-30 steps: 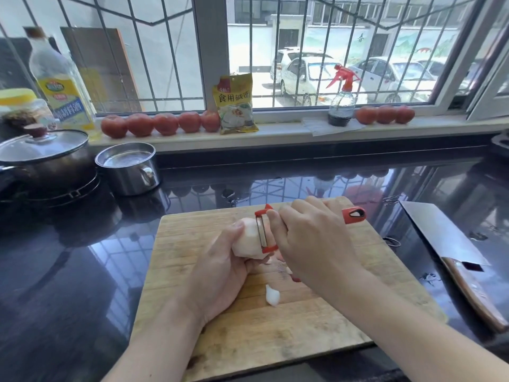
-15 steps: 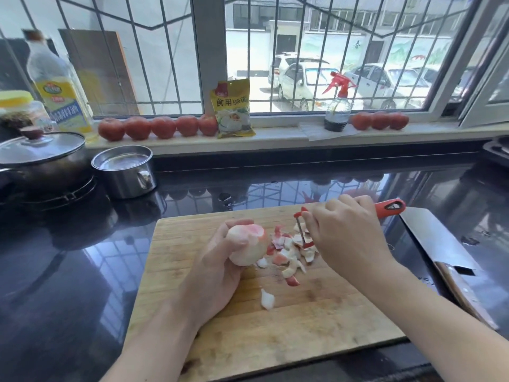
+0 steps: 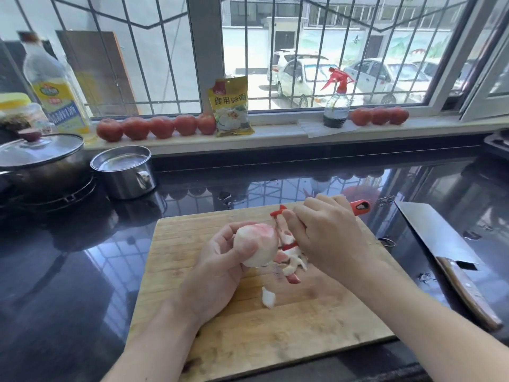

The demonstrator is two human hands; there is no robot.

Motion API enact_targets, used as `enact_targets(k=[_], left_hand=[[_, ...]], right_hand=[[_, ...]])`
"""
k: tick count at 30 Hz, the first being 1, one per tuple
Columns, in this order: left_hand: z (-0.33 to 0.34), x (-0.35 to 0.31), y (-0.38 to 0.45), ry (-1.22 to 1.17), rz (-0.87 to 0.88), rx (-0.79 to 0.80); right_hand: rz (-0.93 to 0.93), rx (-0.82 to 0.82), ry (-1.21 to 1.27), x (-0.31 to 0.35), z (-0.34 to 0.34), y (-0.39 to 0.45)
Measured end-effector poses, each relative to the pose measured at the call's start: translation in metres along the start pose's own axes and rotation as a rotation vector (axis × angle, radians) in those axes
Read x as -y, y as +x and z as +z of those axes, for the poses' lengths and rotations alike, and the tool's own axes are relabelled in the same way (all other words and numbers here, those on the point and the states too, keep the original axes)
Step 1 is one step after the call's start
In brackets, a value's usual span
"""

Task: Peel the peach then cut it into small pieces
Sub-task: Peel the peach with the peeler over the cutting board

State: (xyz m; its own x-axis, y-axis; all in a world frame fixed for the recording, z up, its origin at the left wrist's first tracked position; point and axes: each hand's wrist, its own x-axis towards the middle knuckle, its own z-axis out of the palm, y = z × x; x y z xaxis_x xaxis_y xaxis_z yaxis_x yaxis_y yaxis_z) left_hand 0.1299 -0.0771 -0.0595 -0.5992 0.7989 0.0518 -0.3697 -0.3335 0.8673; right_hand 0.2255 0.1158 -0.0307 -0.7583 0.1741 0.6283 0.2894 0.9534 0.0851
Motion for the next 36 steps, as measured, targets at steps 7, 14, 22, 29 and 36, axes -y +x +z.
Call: enact_targets(k=[7,14,22,29,36], left_hand=[[-0.001,-0.001,0.004,-0.178,-0.036,-0.020],[-0.002,0.000,0.007,-0.137,-0.060,-0.112],[0.000,-0.001,0.002,-0.020,-0.038,0.008],[-0.003,-0.005,0.001,-0.095,0.000,-0.026],[-0.001,-0.002,0.006,-0.014,0.003,-0.093]], right_hand=[[0.029,0.190,-0.267,-0.030,0.002,0.000],[0.103,0.111,0.080,-0.001,-0.015,0.004],[-0.009,0.130,0.109,0.014,-0.014,0.010],[0.082,0.180,-0.090,-0.034,0.003,-0.001],[0.074,0.076,0.045,-0.018,-0.007,-0.007]])
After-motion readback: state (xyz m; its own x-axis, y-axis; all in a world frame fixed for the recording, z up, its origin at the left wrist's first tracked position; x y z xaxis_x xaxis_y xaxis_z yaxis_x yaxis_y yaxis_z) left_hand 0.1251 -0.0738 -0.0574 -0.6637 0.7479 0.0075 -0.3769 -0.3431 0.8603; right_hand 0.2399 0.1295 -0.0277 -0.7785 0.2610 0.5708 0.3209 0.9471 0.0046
